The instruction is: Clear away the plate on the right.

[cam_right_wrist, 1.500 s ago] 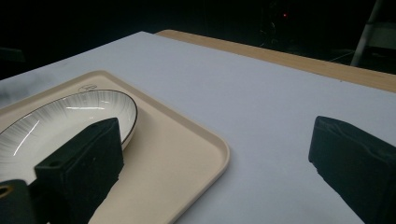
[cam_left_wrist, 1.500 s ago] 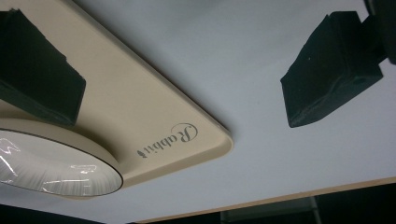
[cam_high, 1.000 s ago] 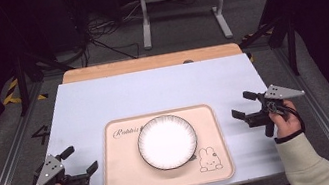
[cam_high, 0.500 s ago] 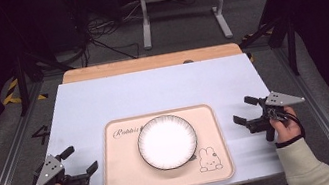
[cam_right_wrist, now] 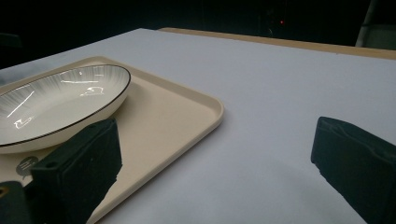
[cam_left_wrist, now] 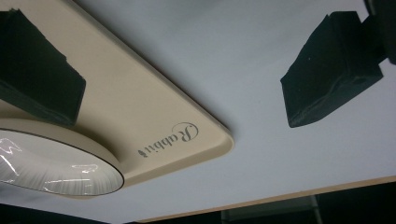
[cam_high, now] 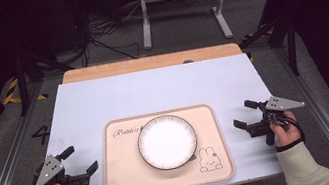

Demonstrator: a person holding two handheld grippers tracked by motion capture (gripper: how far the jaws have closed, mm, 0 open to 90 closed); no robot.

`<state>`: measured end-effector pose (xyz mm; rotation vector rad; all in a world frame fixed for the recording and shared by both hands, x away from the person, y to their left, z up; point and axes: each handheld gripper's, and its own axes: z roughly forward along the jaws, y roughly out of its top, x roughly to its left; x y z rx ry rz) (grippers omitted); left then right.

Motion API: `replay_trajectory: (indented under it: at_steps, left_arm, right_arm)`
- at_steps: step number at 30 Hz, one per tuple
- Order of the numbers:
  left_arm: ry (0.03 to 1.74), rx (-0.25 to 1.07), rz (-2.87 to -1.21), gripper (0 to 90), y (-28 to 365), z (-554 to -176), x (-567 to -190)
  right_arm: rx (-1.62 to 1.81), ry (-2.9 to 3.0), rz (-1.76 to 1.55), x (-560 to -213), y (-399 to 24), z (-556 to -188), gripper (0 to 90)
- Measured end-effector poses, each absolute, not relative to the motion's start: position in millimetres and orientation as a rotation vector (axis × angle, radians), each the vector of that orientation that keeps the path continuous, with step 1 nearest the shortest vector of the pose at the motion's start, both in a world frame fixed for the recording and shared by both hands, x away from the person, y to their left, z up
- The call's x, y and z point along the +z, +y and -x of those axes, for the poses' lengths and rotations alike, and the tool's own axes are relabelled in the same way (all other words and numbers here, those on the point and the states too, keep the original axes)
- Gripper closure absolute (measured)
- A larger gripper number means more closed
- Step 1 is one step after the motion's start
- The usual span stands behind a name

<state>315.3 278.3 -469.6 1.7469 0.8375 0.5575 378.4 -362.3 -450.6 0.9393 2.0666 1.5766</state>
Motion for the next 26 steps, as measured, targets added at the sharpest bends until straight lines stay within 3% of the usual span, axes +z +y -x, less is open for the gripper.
replay_trajectory:
  at_steps: [26]
  left_arm:
    - [0.833,0.559,-1.743,0.3,278.0,-315.2,-469.8]
  right_arm:
    - [1.561,2.083,-0.993,-453.1,-361.5,-382.1,2.1]
